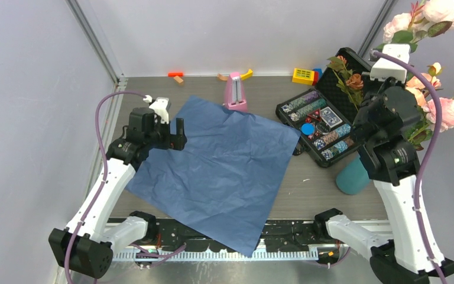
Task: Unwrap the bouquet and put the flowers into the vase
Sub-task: Insert the fake flower into the vase.
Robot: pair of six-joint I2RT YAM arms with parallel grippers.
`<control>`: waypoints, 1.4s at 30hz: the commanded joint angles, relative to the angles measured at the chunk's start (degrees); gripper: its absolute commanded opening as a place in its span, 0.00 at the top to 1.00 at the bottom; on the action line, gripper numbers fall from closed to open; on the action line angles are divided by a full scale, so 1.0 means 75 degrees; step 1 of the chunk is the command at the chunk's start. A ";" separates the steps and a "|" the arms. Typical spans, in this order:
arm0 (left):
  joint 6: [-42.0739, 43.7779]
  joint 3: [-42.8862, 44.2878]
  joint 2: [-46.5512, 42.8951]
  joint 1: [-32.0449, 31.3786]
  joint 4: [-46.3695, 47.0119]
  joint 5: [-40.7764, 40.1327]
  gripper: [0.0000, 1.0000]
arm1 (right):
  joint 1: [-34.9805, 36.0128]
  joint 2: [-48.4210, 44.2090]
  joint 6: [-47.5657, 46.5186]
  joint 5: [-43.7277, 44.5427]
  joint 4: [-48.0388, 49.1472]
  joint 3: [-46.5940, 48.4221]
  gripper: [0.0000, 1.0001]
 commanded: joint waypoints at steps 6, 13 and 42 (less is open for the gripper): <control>0.0170 -0.0028 -0.0129 0.0020 0.0084 -0.0142 0.00 | -0.1918 0.0355 0.0988 -0.2034 -0.0163 0.0060 1.00; 0.0182 -0.0049 -0.0106 0.0020 0.0082 -0.0129 0.00 | -0.2786 0.0230 0.1156 -0.3038 0.0187 -0.0460 1.00; 0.0194 -0.0106 -0.0097 -0.0015 0.0140 -0.0013 0.00 | -0.3199 -0.1441 0.1288 -0.1861 0.0864 -0.3365 1.00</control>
